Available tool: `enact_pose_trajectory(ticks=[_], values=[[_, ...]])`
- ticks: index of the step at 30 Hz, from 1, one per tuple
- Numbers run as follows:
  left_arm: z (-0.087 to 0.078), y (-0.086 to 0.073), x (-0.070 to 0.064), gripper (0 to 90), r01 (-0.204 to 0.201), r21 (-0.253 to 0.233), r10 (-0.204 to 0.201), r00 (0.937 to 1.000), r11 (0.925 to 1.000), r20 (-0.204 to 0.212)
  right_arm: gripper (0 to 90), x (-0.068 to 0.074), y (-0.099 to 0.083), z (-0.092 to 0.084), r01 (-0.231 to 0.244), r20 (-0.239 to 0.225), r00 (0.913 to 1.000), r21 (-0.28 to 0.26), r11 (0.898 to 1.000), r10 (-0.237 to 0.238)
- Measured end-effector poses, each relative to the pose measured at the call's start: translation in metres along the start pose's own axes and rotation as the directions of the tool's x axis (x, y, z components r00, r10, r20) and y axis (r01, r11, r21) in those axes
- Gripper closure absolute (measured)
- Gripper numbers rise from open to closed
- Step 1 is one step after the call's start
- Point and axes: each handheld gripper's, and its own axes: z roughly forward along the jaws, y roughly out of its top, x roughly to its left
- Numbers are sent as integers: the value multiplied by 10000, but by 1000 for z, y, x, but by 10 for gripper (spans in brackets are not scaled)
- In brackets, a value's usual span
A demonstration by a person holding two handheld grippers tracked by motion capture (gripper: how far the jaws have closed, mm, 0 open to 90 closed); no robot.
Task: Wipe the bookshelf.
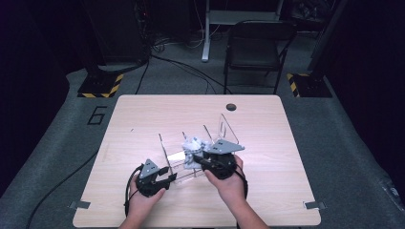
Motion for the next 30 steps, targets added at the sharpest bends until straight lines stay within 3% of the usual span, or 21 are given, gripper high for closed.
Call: enact_pose_trajectory(ticks=[5,7,9,12,16,18,21,26,30], values=[[-1,0,1,528,-64,142,62,9999,9999,122,729,28,6,20,441,-885,9951,53,9990,-435],[-1,0,2,534,-108,129,107,9999,9999,113,730,31,6,21,568,-726,9958,80,9984,-560],[-1,0,2,533,-144,123,143,9998,9998,103,731,25,5,19,550,-733,9958,88,9984,-542],[0,-1,1,533,-73,-44,73,10000,10000,10,732,9,1,7,312,-256,9992,22,9995,-311],[0,-1,1,533,-2,-85,2,10000,10000,-9,731,-20,-6,-14,-26,907,9959,-35,10000,29],[0,0,0,533,68,-47,-68,10000,10000,0,731,-32,-9,-21,-268,1157,9929,-94,9996,277],[0,0,1,534,175,22,-175,9998,9998,73,730,-29,-10,-21,-145,1305,9913,-161,9998,164],[0,-1,1,533,76,-16,-75,10000,10000,59,724,1,-3,-3,128,178,9998,-3,9999,-128],[0,-1,1,533,151,-65,-151,9998,9999,106,719,34,2,18,374,-937,9949,48,9993,-368]])
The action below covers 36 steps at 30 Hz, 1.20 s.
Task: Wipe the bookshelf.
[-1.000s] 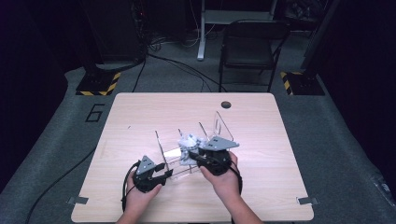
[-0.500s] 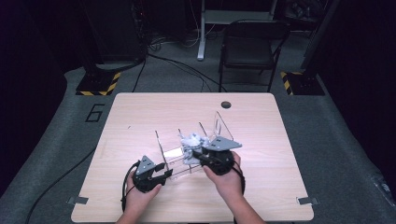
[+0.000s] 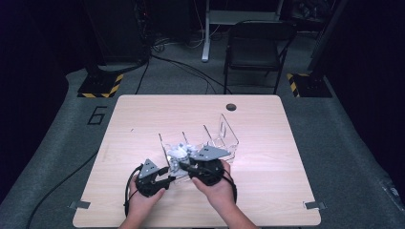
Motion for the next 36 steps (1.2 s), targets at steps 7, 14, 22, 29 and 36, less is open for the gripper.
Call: enact_pose_trajectory(ticks=[7,14,22,29,36], values=[[0,0,1,532,-54,-25,54,10000,10000,-14,730,-6,-1,-2,-44,59,10000,26,10000,44],[1,0,0,533,30,-90,-30,10000,10000,-39,731,-49,-10,-35,-657,1444,9872,-147,9977,672],[1,0,0,533,18,-87,-19,10000,10000,-43,729,-77,-16,-55,-1183,2249,9665,-363,9923,1235],[1,0,0,531,-15,-85,15,10000,10000,-22,726,-56,-17,-44,-1027,1682,9796,-503,9934,1098],[0,-1,0,532,3,-91,-3,10000,10000,-32,728,-26,-20,-27,-286,1082,9937,-168,9995,302]])
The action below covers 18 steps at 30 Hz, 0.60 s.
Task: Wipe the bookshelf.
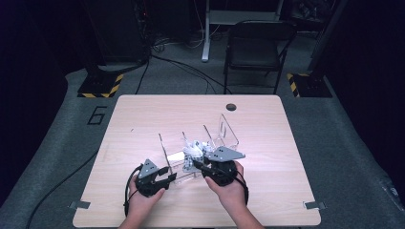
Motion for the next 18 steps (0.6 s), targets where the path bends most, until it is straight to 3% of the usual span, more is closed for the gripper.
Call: enact_pose_trajectory(ticks=[3,6,12,18], values=[[0,0,0,532,7,-10,-7,10000,10000,5,731,-9,-9,-2,-438,-87,9990,-80,9990,437],[0,0,0,532,-3,44,3,10000,10000,36,732,-12,-18,-5,-588,51,9983,6,9983,588],[0,0,0,532,22,44,-22,10000,10000,41,733,-12,-39,0,-754,203,9970,650,9950,743],[0,0,1,532,7,2,-7,10000,10000,19,734,-9,-61,14,-812,234,9966,1620,9834,785]])
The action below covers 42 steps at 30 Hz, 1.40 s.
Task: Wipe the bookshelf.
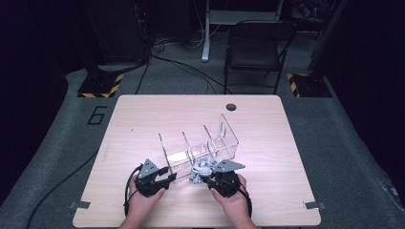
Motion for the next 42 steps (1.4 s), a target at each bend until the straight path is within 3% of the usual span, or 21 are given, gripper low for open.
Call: enact_pose_trajectory(ticks=[3,5,8,12,13,15,17,20,24,30,34,36,38,40,42], values=[[-1,1,1,532,-30,151,29,9999,9999,115,734,2,-11,7,-220,-82,9997,536,9983,225],[-1,0,1,531,-30,102,29,10000,9999,75,734,3,-18,12,-14,-155,9999,804,9968,26],[0,0,0,532,-6,62,6,10000,10000,55,732,4,-22,14,-102,-205,9997,894,9959,121],[0,0,0,532,-6,46,5,10000,10000,17,718,1,-17,12,-150,-202,9997,608,9980,162],[0,0,0,532,-11,49,11,10000,10000,22,709,2,-14,10,-424,-220,9988,507,9978,436],[0,0,0,532,-1,33,1,10000,10000,24,683,1,-9,9,-516,-205,9984,218,9984,520],[0,0,0,531,-12,39,12,10000,10000,34,655,-1,-4,10,-347,-189,9992,-95,9994,345],[0,0,0,531,-13,38,13,10000,10000,43,596,1,1,14,-277,-101,9996,-323,9991,274],[0,0,1,531,-44,-14,44,10000,10000,44,581,6,3,20,-120,-31,9999,-562,9984,118],[0,0,1,531,-55,-7,56,10000,10000,38,548,10,5,32,-433,-125,9990,-879,9952,424],[0,0,1,531,-64,-16,65,10000,10000,41,638,16,3,45,-486,-388,9982,-742,9961,458],[0,0,1,531,-67,-12,67,10000,10000,41,687,22,4,49,-200,-403,9990,-691,9974,173],[0,0,1,532,-65,-6,65,10000,10000,28,715,24,3,49,-7,-160,9999,-554,9985,-2],[0,0,1,532,-69,-8,69,10000,10000,25,724,20,2,47,33,-26,10000,-433,9991,-34],[0,0,1,532,-67,-10,67,10000,10000,33,730,12,0,42,30,414,9991,-428,9991,-13]])
